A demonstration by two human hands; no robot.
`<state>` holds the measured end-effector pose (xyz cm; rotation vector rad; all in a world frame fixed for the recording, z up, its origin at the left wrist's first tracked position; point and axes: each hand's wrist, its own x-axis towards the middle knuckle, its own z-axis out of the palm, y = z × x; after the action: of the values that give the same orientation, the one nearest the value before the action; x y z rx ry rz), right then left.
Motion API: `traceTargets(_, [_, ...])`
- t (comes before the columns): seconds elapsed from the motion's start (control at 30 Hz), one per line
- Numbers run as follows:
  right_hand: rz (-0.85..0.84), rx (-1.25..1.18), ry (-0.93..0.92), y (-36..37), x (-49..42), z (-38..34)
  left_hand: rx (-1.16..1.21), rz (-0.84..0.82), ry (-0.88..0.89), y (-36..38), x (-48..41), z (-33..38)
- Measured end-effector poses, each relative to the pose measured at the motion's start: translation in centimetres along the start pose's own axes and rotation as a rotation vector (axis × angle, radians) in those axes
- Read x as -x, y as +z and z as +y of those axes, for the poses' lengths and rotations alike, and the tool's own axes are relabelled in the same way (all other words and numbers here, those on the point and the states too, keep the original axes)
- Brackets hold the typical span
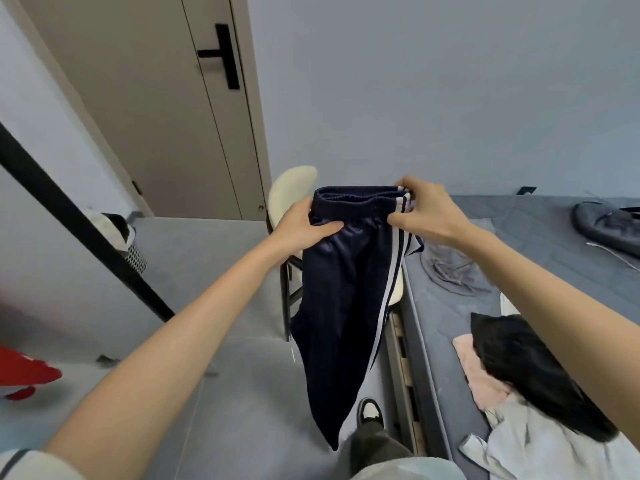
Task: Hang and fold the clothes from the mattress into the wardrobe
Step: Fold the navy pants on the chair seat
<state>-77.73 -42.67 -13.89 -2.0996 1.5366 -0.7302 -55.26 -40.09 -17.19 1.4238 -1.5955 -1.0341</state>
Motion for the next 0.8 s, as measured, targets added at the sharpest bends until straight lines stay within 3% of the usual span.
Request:
traceTargets(0.43, [-0.139,0.264,-0.108,-3.0,-20.7,12.4,-0.149,0.036,-0.039,3.9,-22.7,-0.7])
traceTargets(0.8, [-0.103,0.042,-0.001,1.9,-36.2,21.6,-0.335,0.155,-0.129,5.9,-41.1,-6.5])
